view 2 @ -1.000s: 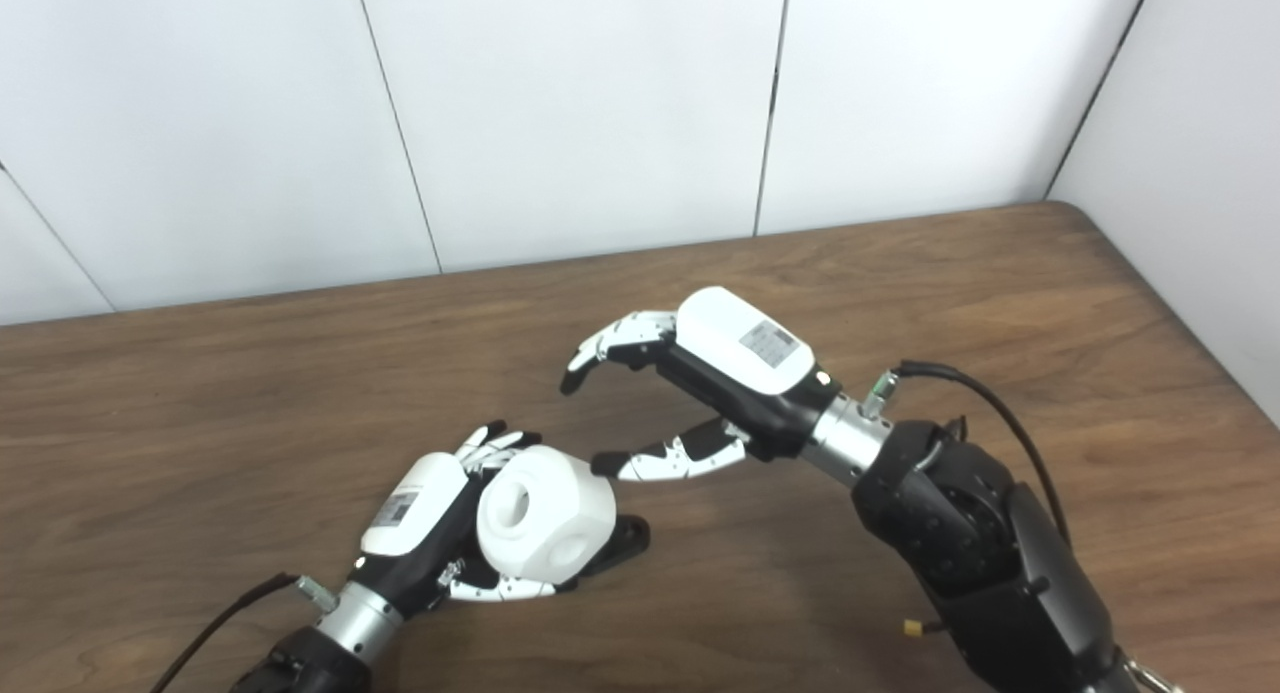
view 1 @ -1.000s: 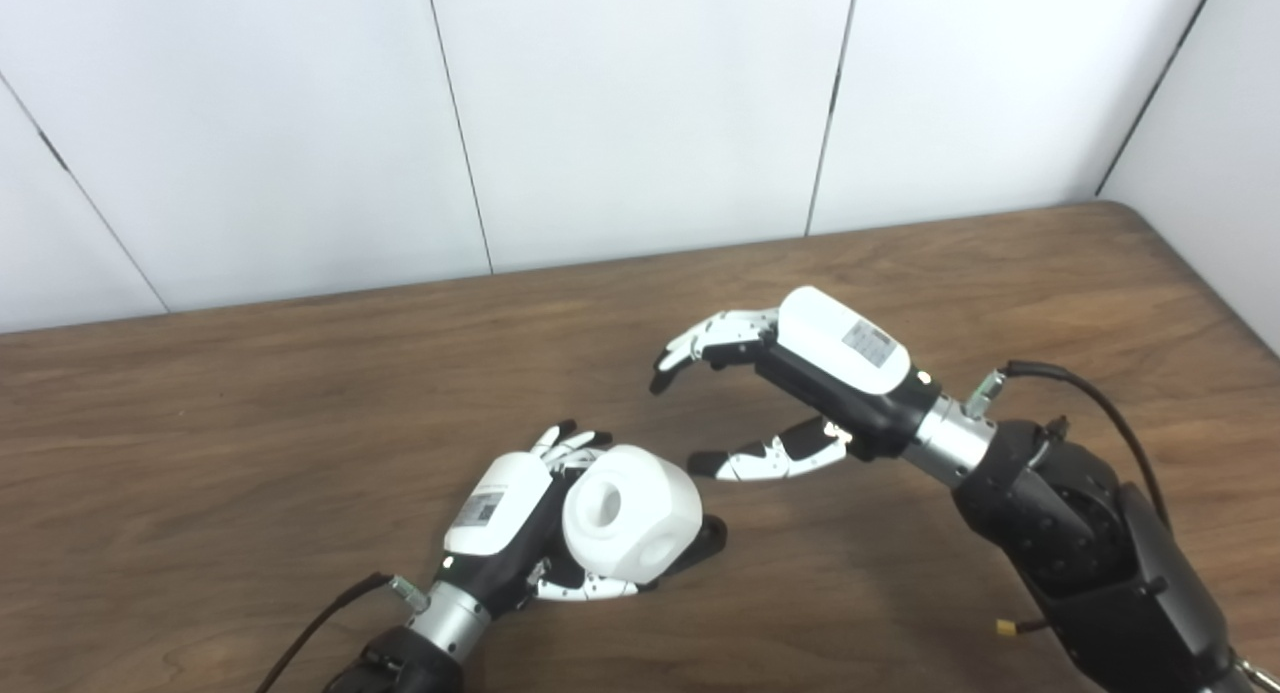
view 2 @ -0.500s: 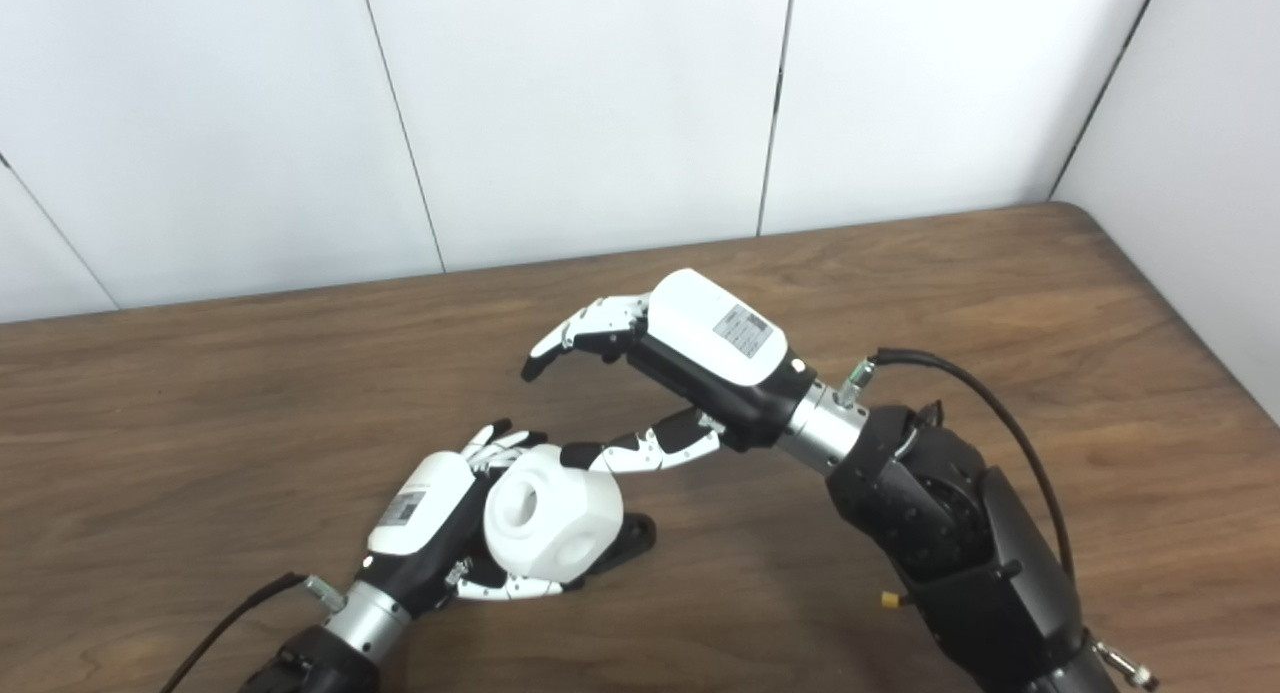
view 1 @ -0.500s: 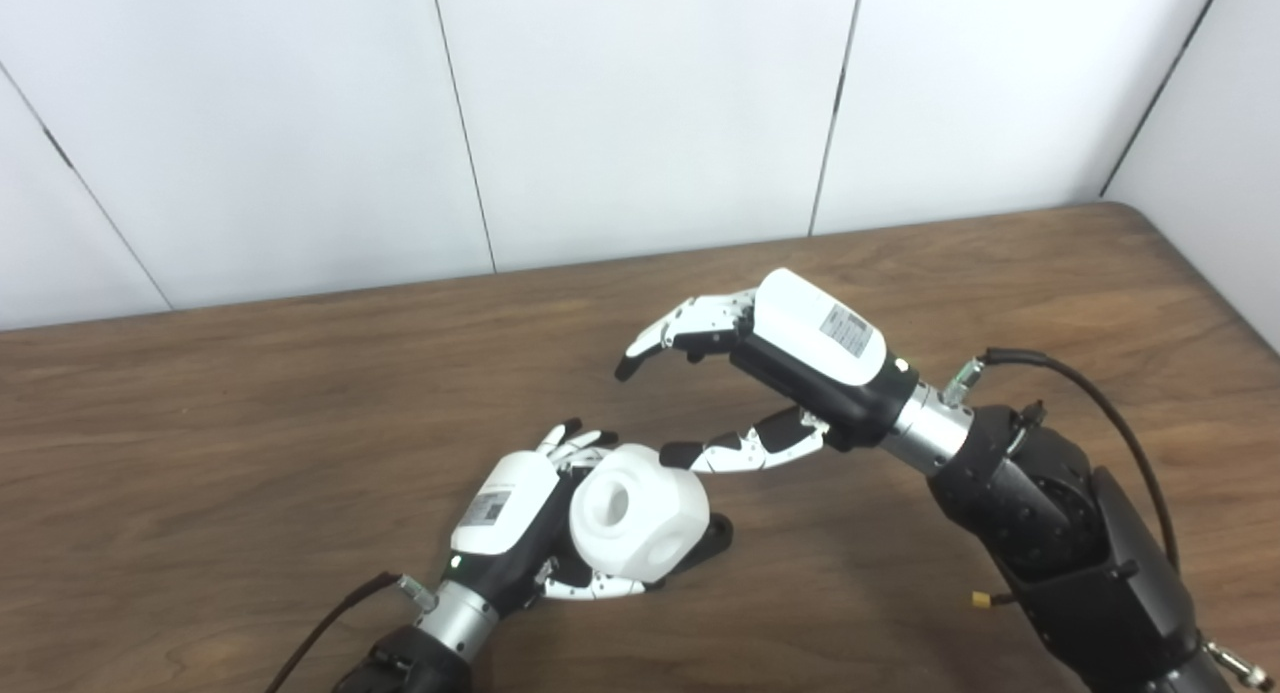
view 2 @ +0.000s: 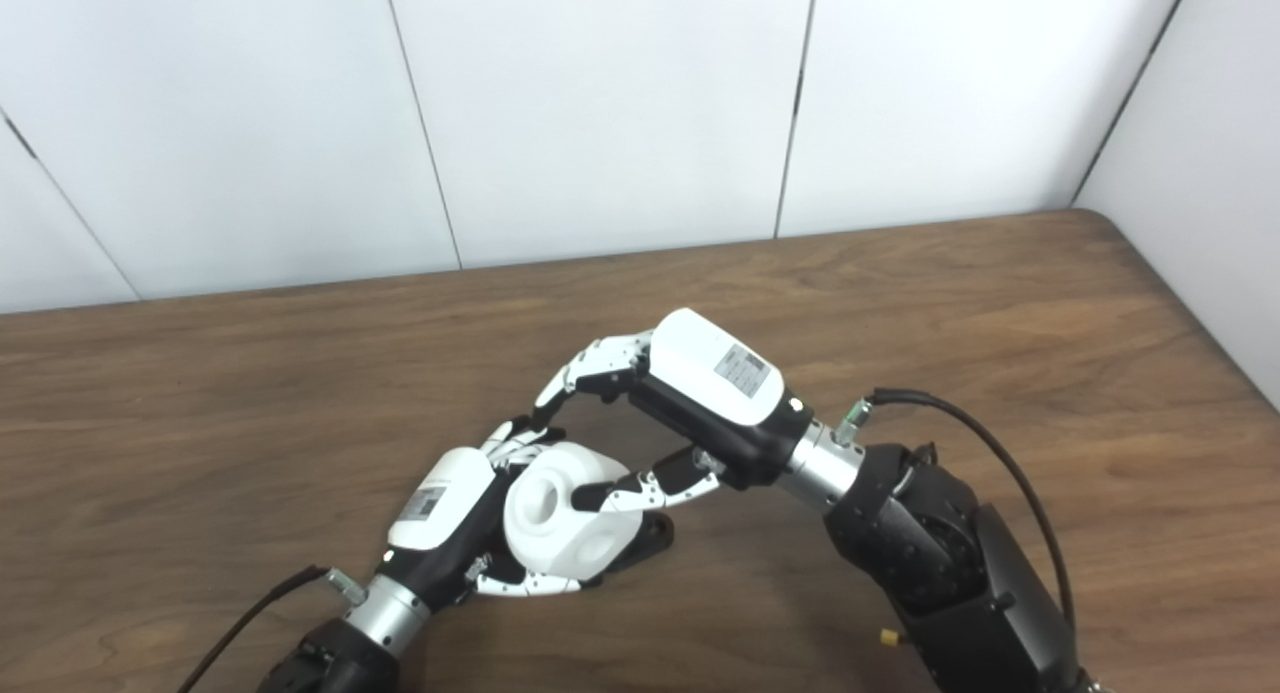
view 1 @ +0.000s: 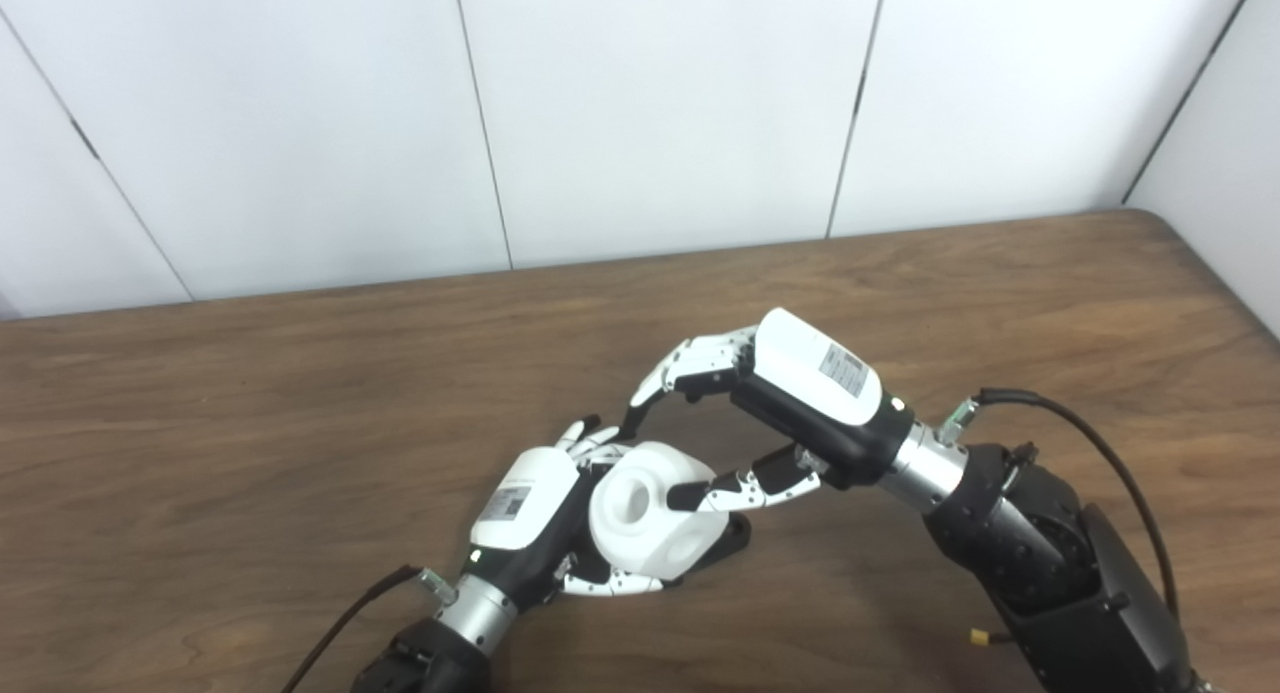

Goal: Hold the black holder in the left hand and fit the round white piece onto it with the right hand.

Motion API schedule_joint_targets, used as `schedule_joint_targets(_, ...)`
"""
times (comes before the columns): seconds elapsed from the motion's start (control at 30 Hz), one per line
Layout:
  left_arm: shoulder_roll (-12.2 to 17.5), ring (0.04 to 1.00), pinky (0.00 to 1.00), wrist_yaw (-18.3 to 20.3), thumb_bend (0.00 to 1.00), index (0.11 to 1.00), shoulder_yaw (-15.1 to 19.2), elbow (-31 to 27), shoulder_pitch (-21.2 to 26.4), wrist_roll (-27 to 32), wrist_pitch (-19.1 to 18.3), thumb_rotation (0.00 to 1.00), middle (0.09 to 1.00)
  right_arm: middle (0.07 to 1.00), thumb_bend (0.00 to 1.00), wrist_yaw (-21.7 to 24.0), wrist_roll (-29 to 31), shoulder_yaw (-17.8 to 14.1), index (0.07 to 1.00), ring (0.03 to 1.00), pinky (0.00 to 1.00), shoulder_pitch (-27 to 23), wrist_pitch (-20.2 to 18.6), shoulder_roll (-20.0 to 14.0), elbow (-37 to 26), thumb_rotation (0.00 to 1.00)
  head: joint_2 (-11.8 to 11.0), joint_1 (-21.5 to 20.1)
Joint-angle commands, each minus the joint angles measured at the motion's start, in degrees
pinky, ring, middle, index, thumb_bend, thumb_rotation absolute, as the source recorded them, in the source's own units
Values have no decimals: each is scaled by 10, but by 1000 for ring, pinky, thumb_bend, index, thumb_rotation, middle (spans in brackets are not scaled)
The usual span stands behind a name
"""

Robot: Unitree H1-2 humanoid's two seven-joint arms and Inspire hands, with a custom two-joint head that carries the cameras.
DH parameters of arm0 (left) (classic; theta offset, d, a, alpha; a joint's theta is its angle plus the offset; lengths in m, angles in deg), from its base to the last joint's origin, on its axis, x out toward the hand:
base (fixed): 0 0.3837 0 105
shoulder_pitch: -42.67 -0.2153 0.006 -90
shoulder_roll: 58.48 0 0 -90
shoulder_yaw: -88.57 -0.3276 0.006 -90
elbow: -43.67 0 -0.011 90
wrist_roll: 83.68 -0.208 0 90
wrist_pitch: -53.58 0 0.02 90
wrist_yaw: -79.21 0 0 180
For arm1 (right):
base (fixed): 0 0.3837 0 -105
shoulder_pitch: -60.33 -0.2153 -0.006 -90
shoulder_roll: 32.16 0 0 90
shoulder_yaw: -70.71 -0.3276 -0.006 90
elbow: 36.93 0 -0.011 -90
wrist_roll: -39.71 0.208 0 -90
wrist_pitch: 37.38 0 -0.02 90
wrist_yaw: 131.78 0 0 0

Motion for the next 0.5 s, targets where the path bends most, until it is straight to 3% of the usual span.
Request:
schedule_joint_targets(0.0, 1, 903, 1000, 2, 524, 484, -2, 0, 6, -7, -3, 67, 755, 651, 375, -18, 5, -2, 618, 666, 484, -9, 28, -1, -3, 257, 1, -1)
schedule_joint_targets(0.47, 4, 899, 1000, 7, 524, 484, 1, -8, 5, -4, -7, 67, 756, 661, 368, -24, 13, -6, 625, 674, 495, 8, 41, -11, 10, 241, 7, -1)
